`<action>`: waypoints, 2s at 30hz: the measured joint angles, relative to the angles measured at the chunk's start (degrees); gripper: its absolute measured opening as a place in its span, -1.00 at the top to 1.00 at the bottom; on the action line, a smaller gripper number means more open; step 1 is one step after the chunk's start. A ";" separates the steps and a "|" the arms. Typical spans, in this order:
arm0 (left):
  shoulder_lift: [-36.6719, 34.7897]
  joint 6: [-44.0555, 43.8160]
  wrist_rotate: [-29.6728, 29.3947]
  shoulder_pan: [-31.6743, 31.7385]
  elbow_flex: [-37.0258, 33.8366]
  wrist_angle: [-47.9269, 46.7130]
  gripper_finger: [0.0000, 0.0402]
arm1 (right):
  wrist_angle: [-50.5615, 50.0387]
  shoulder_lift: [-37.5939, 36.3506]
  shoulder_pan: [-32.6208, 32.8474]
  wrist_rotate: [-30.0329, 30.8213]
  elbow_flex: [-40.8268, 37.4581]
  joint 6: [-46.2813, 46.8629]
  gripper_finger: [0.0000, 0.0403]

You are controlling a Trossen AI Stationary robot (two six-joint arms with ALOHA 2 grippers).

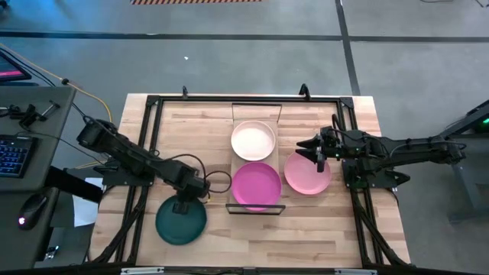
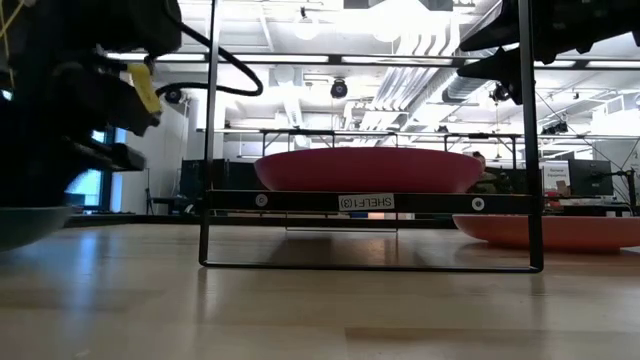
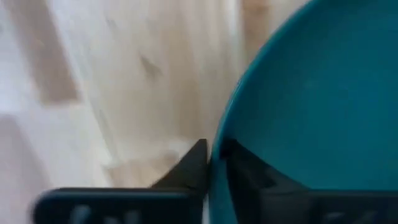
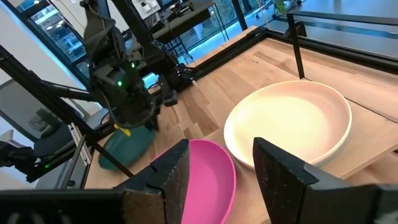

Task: Place and stack plates onto a shelf
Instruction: Stack the green plate on top of the pink plate on the shelf

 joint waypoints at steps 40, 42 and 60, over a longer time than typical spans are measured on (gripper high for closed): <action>-1.13 -17.85 -11.68 22.31 26.28 8.59 1.00 | -0.38 -0.02 0.01 0.00 0.00 0.40 0.22; 0.38 -20.95 -11.89 20.44 26.28 8.80 1.00 | -0.39 0.00 0.01 0.00 0.00 0.42 0.22; 8.39 -33.38 -16.89 14.34 26.30 10.44 0.98 | -1.04 -0.01 0.01 0.01 0.00 0.02 0.22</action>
